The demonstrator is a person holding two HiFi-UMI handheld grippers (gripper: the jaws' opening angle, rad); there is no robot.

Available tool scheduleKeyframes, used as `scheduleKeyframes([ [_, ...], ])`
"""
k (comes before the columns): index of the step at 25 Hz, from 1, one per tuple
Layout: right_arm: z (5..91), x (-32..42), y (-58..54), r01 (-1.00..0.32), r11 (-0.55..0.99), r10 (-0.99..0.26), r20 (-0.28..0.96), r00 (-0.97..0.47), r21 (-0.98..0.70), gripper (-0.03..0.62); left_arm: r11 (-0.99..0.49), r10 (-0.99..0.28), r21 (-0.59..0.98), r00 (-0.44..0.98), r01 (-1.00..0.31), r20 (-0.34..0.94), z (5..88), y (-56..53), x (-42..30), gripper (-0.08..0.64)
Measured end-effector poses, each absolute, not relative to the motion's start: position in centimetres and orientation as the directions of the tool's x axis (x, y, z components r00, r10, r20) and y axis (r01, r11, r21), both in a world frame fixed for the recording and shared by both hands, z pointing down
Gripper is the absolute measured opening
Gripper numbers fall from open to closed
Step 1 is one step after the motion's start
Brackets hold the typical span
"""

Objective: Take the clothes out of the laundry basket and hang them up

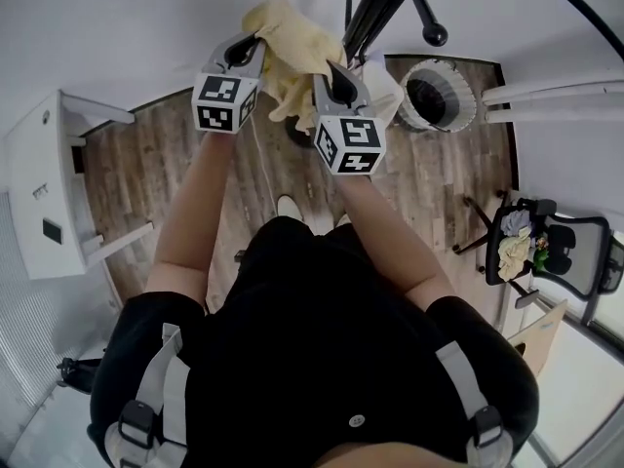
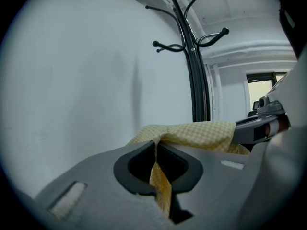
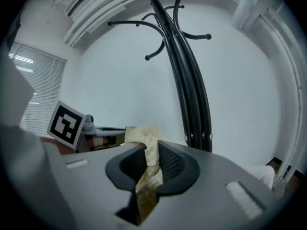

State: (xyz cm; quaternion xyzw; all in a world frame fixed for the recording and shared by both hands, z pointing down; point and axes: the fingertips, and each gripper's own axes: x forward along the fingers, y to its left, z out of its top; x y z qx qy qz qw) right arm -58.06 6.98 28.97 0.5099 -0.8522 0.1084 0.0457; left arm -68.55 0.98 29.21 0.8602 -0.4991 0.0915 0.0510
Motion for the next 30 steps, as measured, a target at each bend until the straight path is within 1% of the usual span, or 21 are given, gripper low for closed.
scheduleKeyframes([
  [5, 32.5, -57.4, 5.9, -0.901, 0.41, -0.862, 0.262, -0.433, -0.141, 0.051, -0.506, -0.827, 0.03, 0.495, -0.862, 0.265, 33.3, -1.2, -68.2, 0.008],
  [9, 34.5, -57.2, 5.6, -0.908, 0.39, -0.859, 0.295, -0.418, -0.153, 0.053, -0.528, -0.803, 0.048, 0.517, -0.848, 0.297, 35.8, -1.8, -66.9, 0.008],
  [13, 35.7, -57.5, 5.2, -0.912, 0.379, -0.863, 0.296, -0.409, -0.156, 0.054, -0.544, -0.781, 0.081, 0.539, -0.835, 0.315, 38.1, -2.3, -66.2, 0.008],
  [22, 37.1, -57.4, 5.6, -0.938, 0.337, -0.89, 0.299, -0.344, -0.077, 0.063, -0.582, -0.729, 0.129, 0.586, -0.803, 0.353, 42.1, -1.5, -64.4, 0.008],
  [24, 37.2, -57.5, 5.6, -0.937, 0.344, -0.89, 0.297, -0.346, -0.062, 0.075, -0.584, -0.728, 0.143, 0.593, -0.799, 0.344, 42.4, -1.2, -64.2, 0.008],
  [30, 37.6, -57.7, 6.2, -0.927, 0.372, -0.881, 0.296, -0.369, -0.046, 0.143, -0.586, -0.739, 0.185, 0.614, -0.789, 0.277, 42.5, -0.5, -64.9, 0.011],
])
